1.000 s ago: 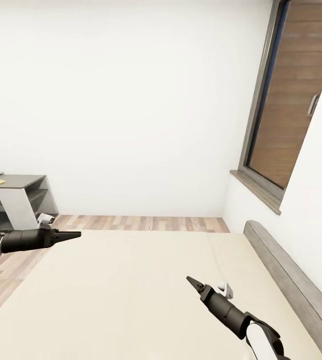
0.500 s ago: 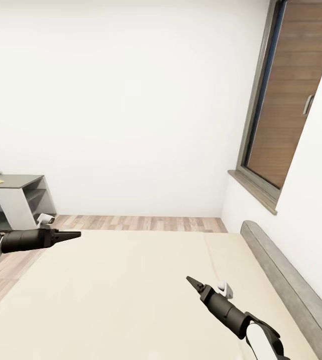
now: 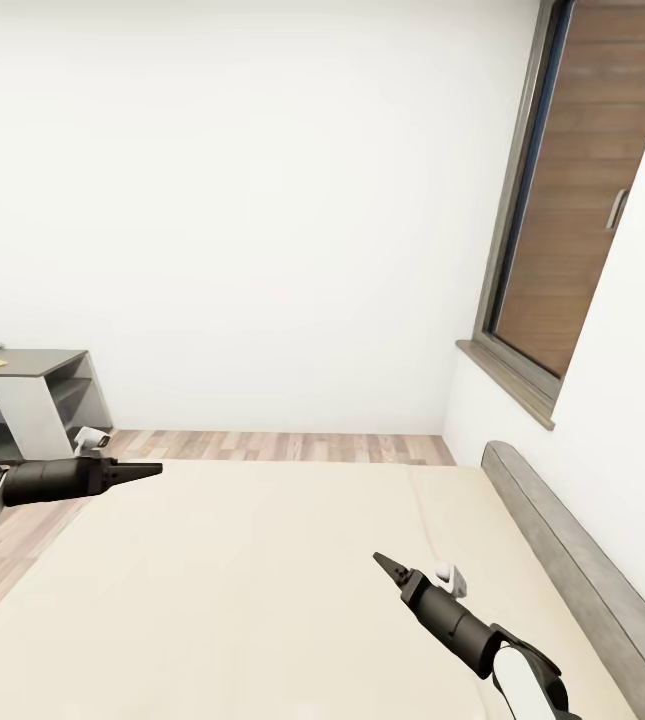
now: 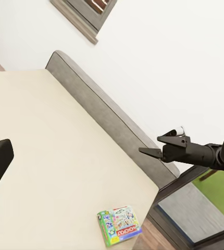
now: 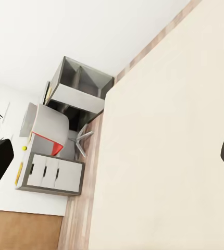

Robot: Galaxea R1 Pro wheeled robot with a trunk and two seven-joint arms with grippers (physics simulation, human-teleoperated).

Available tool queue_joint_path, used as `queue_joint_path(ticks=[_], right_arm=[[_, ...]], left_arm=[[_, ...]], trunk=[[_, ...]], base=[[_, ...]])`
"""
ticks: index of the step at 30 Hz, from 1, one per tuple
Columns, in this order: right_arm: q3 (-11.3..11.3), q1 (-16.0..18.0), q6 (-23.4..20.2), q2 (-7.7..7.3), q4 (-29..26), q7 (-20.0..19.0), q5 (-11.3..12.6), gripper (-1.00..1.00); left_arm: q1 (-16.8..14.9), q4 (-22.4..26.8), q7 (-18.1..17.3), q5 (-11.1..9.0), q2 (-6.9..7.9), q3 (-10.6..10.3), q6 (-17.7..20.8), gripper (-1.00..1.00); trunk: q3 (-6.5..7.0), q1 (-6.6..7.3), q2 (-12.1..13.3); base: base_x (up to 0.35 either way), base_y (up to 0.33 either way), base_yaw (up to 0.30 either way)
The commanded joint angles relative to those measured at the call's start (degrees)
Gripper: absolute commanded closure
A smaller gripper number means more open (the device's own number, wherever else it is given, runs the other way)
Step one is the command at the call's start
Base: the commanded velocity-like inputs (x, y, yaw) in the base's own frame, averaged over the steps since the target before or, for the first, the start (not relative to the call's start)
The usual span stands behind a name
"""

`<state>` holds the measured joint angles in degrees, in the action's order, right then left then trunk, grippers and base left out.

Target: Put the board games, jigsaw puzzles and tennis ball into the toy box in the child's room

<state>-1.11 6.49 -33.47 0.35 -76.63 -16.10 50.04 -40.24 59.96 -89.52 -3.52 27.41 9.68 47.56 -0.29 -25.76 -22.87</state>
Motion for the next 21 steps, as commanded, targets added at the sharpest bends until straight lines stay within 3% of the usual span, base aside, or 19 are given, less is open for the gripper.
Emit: queue_joint_path(ticks=[1, 13, 21], right_arm=[[-0.12, 0.02, -0.37, 0.03, -0.01, -0.07, 0.23, -1.00], [-0.12, 0.02, -0.37, 0.03, -0.01, -0.07, 0.23, -1.00], [-0.12, 0.02, -0.37, 0.02, -0.01, -0.07, 0.23, -1.00]], left_arm=[[-0.01, -0.01, -0.21, 0.00, 0.01, 0.01, 0.61, -1.00], [-0.01, 0.01, -0.21, 0.00, 0.01, -0.01, 0.61, -1.00], [-0.01, 0.01, -0.21, 0.00, 0.01, -0.01, 0.61, -1.00]], trunk=[[-0.03, -0.02, -0.05], [-0.03, -0.02, -0.05], [-0.03, -0.02, -0.05]], base=[[0.000, 0.000, 0.000], [0.000, -0.149, 0.000], [0.000, -0.054, 0.000]])
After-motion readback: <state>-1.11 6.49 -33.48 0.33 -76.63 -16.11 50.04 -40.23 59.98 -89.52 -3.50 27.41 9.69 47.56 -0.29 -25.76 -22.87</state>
